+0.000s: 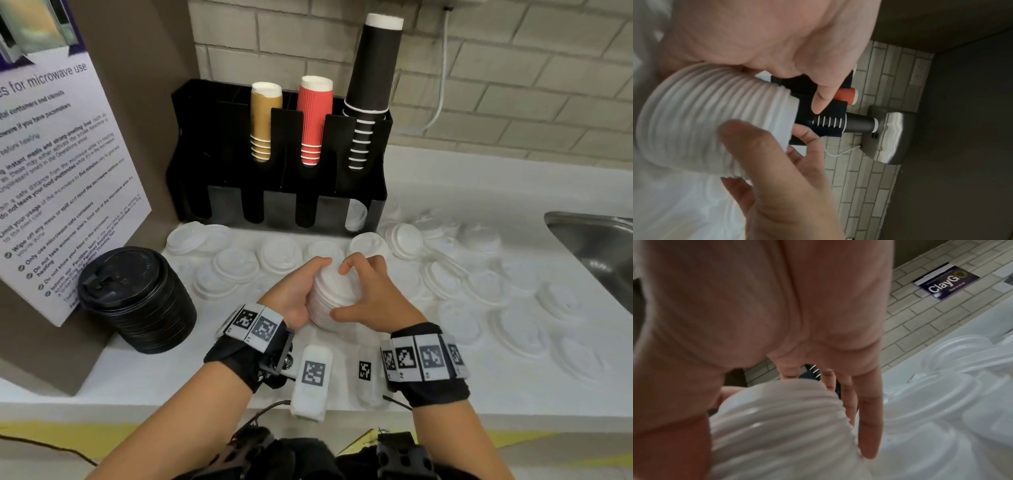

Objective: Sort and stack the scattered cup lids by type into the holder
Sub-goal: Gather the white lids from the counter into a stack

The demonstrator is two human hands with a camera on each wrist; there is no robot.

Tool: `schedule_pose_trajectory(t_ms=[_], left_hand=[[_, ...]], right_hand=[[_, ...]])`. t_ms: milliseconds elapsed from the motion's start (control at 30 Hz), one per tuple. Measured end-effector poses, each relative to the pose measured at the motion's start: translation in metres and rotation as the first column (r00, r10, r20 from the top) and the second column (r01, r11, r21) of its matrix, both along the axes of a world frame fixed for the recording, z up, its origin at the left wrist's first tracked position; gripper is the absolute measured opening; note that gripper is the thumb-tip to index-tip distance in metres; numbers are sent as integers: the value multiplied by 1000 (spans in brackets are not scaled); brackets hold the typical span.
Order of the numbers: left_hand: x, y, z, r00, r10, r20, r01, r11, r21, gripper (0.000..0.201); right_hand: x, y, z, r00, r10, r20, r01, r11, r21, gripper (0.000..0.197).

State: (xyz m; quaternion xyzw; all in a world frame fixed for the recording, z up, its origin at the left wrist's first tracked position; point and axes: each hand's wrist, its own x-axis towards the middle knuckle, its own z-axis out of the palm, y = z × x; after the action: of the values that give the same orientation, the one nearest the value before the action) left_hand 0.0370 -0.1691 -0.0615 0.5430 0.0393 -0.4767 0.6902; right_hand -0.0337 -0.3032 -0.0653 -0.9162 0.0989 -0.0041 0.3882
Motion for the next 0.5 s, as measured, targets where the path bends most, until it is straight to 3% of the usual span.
schedule_pose_trajectory(t_ms=[133,233,333,433,500], left_hand=[[2,3,6,997,45,63,-47,999,21,35],[6,7,12,987,140,84,-143,989,32,33],[14,17,19,968,198,157,-207,977,47,61],[24,30,22,955,227,190,-228,974,-20,61],[29,39,22,949,240,204,-233,971,-57,51]], right_hand=[[2,5,2,999,46,5,-46,999,-9,64],[-1,-4,11,998,62,13,-63,996,67,66],[-8,-30,24,994,-77,82,66,990,123,47],[-19,-60,34,977,-203,71,200,979,49,32],[-28,-71,34,980,-194,-37,190,978,-90,32]])
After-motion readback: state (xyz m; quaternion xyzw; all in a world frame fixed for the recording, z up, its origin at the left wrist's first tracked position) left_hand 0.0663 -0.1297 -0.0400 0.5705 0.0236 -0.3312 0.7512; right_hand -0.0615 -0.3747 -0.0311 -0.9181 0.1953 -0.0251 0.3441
